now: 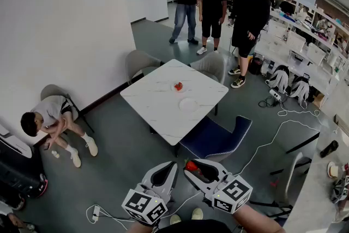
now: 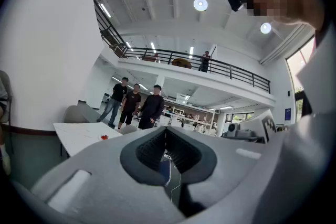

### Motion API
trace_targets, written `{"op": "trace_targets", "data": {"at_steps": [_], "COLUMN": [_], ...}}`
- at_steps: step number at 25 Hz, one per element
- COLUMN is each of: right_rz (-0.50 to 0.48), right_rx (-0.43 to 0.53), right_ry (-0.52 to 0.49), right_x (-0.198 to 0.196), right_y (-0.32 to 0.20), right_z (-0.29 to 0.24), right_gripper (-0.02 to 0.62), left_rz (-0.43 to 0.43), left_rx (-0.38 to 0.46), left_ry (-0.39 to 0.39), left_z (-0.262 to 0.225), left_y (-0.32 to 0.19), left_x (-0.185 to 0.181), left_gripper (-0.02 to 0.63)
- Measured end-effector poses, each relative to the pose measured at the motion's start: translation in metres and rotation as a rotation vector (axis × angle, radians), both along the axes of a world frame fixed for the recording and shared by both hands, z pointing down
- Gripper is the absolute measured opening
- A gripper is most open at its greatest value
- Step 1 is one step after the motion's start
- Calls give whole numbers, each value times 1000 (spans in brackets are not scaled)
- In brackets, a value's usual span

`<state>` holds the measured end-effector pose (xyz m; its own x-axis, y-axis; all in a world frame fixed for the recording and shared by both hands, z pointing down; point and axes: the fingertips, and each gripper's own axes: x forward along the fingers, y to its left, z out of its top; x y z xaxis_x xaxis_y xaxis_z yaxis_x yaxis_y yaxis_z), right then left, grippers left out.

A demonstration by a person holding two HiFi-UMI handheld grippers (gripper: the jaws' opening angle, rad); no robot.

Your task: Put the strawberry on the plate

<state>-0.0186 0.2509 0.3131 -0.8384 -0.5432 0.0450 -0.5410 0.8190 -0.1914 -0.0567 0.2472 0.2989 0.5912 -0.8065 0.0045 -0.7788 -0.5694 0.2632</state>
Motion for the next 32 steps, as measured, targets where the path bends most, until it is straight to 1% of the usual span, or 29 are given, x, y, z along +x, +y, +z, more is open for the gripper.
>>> {"op": "trace_targets", "data": {"at_steps": [11, 15, 19, 23, 26, 30, 32], "right_rz": [-9, -30, -30, -17, -7, 9, 14], "right_rx": [2, -20, -47, -65, -62, -61, -66], "right_ry": [-6, -25, -45, -65, -78, -98, -108], "right_x": [19, 24, 34, 51, 66, 92, 99], "right_y": [-3, -1, -5, -8, -14, -27, -33], "right_z": [5, 7, 11, 15, 15, 18, 18], "right_gripper": [146, 146, 146, 146, 146, 146, 146], "left_rz": [2, -1, -6, -19, -36, -60, -65], "left_rx": [7, -5, -21, -26, -31, -29, -32], "left_ry": [-2, -14, -16, -7, 1, -18, -32], "left_z": [4, 11, 17, 21, 23, 24, 25], "left_y": [-1, -1, -4, -5, -9, -19, -23], "left_x": [22, 26, 31, 39, 43, 54, 58], "left_gripper": [9, 9, 9, 9, 10, 9, 9]}}
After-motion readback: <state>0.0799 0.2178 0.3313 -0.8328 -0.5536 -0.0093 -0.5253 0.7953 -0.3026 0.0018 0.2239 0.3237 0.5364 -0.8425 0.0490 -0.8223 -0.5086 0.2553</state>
